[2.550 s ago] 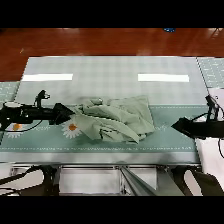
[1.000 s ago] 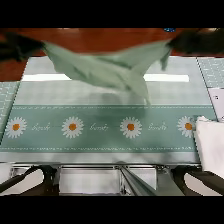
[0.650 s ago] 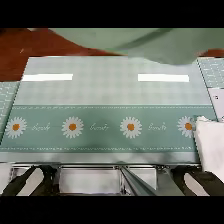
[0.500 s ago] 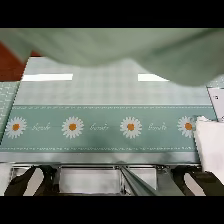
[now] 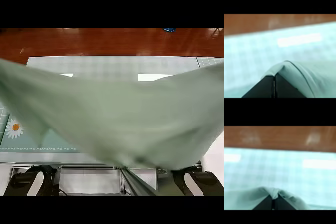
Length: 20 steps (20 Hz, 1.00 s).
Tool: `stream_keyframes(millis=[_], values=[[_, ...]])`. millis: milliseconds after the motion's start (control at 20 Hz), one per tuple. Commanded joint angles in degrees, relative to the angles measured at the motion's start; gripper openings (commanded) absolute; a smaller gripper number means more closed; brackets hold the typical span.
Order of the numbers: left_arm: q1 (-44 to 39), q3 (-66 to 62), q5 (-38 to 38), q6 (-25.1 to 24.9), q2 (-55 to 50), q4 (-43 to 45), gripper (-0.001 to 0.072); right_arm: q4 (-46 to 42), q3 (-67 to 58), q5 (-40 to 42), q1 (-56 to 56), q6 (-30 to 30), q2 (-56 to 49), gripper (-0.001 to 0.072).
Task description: Fold the shirts.
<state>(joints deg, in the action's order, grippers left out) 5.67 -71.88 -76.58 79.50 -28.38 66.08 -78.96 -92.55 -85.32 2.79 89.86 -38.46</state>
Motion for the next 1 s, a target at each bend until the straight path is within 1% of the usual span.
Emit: stream_keyframes(millis=[0,50,150,250,300,350,450,600,650,700,750,850,950], values=[[-1.5,20.1,1.8,3.3,1.5,-0.2,0.0015,7.7,13.9,10.0,0.0,-1.5,-4.3,0.0022],[-1.5,26.5,5.7,4.3,1.2,-2.8,0.0015,9.0,15.1,12.6,0.0,-2.2,-8.5,0.0022],[-1.5,37.1,15.6,4.3,-1.0,-7.5,0.0015,13.1,15.0,17.9,0.0,-4.6,-18.2,0.0022],[-1.5,44.0,23.3,4.3,-6.4,-10.7,0.0016,17.8,13.3,22.8,0.0,-5.8,-28.7,0.0022],[-1.5,45.7,25.7,3.8,-10.3,-12.4,0.0016,20.0,11.4,24.0,0.0,-6.7,-33.7,0.0022],[-1.5,46.2,27.2,2.7,-14.3,-13.9,0.0015,21.7,8.7,24.6,0.0,-6.9,-39.1,0.0022],[-1.5,45.5,29.8,-1.6,-23.0,-17.2,0.0015,23.3,2.6,24.3,0.0,-6.9,-48.6,0.0023],[-1.6,43.2,30.4,-6.2,-35.7,-23.8,0.0016,26.9,-2.9,24.4,0.0,-5.7,-57.9,0.0023],[-1.5,42.3,29.9,-7.0,-38.9,-25.8,0.0061,28.4,-3.5,24.7,0.0,-5.6,-59.7,0.0047],[-1.5,40.7,28.7,-6.9,-41.7,-26.3,0.0365,29.0,-3.5,25.2,0.3,-4.5,-60.7,0.0263],[-1.2,38.4,25.9,-7.3,-43.7,-26.1,0.0501,29.0,-3.5,24.9,0.6,-3.8,-61.0,0.0413],[1.5,31.6,17.5,-11.2,-44.8,-26.0,0.0509,29.0,-3.8,21.0,3.5,-3.7,-59.6,0.0413],[7.6,23.8,9.3,-13.1,-43.1,-25.9,0.0509,26.8,-4.0,13.4,9.0,-3.8,-55.8,0.0413]])
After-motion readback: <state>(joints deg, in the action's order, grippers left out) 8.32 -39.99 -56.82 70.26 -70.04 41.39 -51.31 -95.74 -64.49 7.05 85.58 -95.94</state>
